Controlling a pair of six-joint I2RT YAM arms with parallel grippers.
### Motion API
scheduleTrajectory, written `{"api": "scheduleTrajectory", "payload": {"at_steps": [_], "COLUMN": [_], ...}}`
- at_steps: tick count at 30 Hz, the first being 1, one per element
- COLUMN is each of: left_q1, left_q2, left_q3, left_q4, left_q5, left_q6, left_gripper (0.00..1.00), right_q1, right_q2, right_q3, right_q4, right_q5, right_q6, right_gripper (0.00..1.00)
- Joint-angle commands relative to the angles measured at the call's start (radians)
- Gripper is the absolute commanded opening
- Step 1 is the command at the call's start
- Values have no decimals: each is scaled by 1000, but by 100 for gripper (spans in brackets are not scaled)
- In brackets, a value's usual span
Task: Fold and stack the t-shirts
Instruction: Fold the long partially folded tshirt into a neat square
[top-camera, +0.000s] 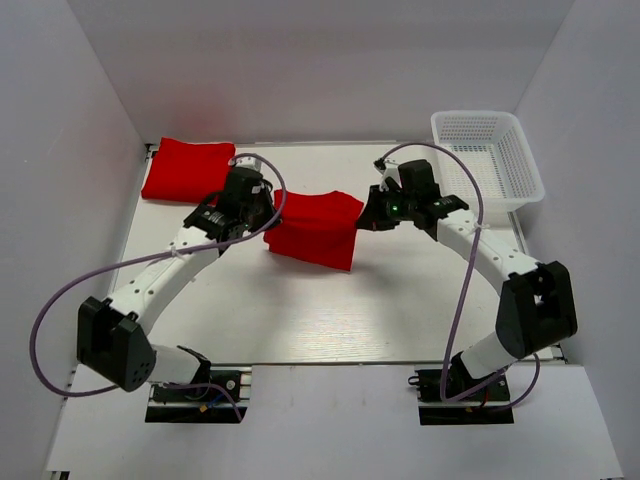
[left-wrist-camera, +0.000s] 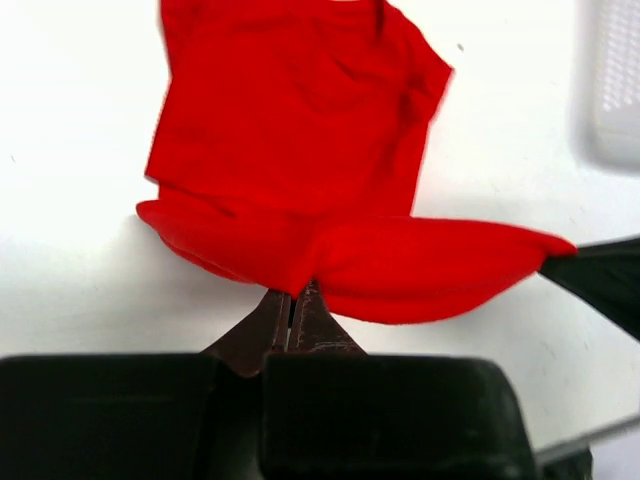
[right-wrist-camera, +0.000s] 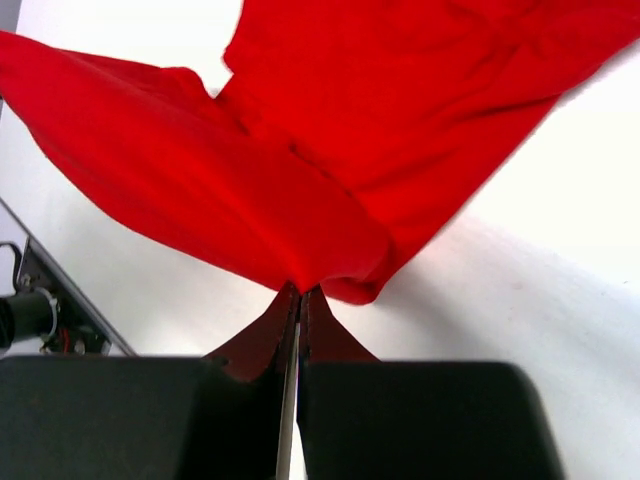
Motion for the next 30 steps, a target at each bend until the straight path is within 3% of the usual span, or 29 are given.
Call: {"api": "scheduleTrajectory", "payload": {"at_steps": [1,19,28,29,30], "left_q1": [18,119,151,151,162], "left_q2": [71,390,643,668,691], "left_q3": [82,266,379,431,455], "left_q4": [-6,142,251,251,251], "left_q5": [-113,13,7,-4,-14], "left_q6": [21,118,107,107,107], "left_gripper": [0,0,0,8,33], "right_q1": [-30,-108,-145,-149,-152], "right_q2": [34,203,462,502,522], "right_q3": [74,206,331,344,361], "right_q4": [27,53,192,252,261], "right_q5": [-3,-29,-32,-64,-67], "right_q6": [18,37,65,69,71], "right_gripper": [0,0,0,4,17]}}
